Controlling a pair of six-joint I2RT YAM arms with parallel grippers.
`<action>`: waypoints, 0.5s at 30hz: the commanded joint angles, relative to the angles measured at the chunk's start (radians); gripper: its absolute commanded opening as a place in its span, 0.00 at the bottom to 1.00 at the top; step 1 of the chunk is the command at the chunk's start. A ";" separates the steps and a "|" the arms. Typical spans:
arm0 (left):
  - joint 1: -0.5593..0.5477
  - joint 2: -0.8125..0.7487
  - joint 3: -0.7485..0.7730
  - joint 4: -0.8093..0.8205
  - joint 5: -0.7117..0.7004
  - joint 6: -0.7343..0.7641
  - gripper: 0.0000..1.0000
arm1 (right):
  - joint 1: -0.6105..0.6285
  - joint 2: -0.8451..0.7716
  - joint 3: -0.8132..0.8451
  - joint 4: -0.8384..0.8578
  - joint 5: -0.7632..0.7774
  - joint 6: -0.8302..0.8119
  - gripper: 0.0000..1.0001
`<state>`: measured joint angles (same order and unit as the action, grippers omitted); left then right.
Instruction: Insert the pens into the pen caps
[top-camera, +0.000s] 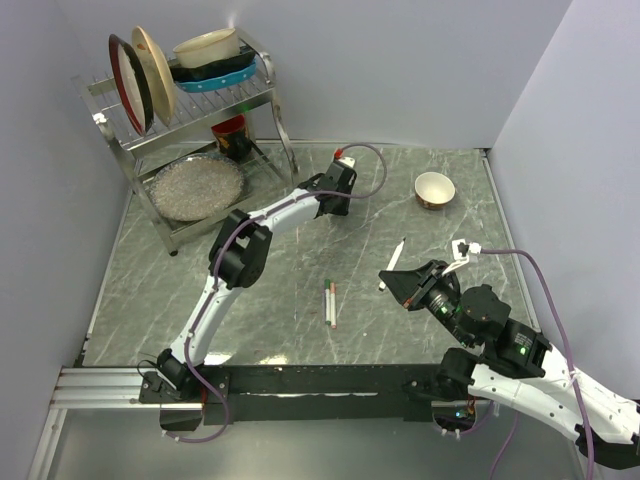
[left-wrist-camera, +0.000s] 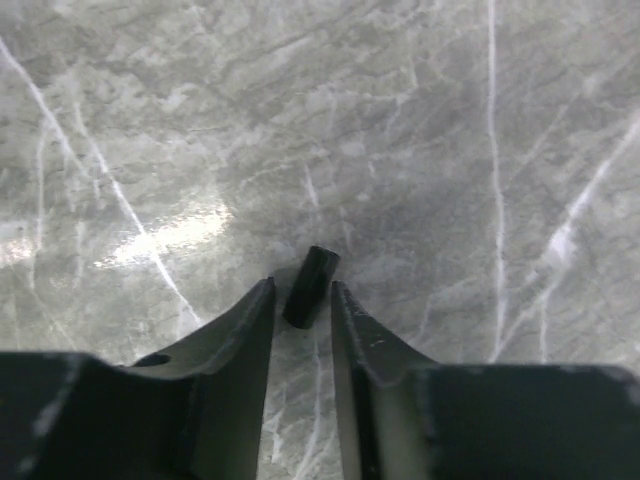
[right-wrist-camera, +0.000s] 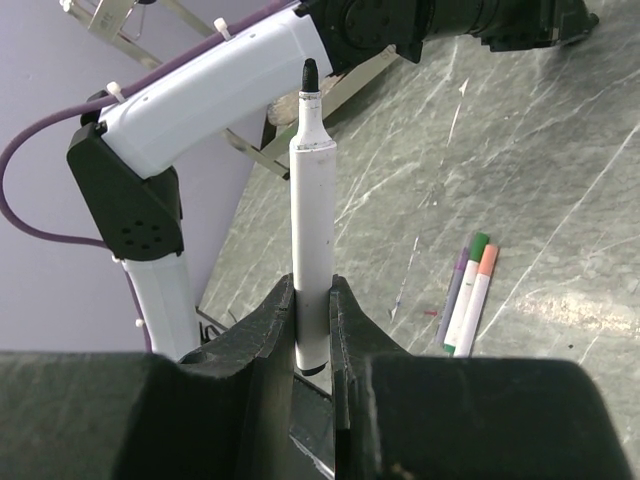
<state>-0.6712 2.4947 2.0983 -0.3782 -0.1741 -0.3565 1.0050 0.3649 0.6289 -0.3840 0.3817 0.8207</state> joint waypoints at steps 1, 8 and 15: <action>-0.008 0.047 0.002 -0.039 -0.014 0.010 0.28 | -0.002 -0.015 0.040 -0.003 0.045 0.008 0.00; -0.013 -0.009 -0.046 -0.128 -0.131 -0.035 0.07 | -0.002 -0.017 0.057 -0.012 0.036 0.020 0.00; -0.014 -0.325 -0.456 -0.160 -0.183 -0.186 0.01 | -0.002 -0.030 0.049 0.002 -0.007 0.063 0.00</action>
<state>-0.6872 2.3325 1.8492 -0.3943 -0.3080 -0.4370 1.0050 0.3511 0.6369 -0.4042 0.3847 0.8459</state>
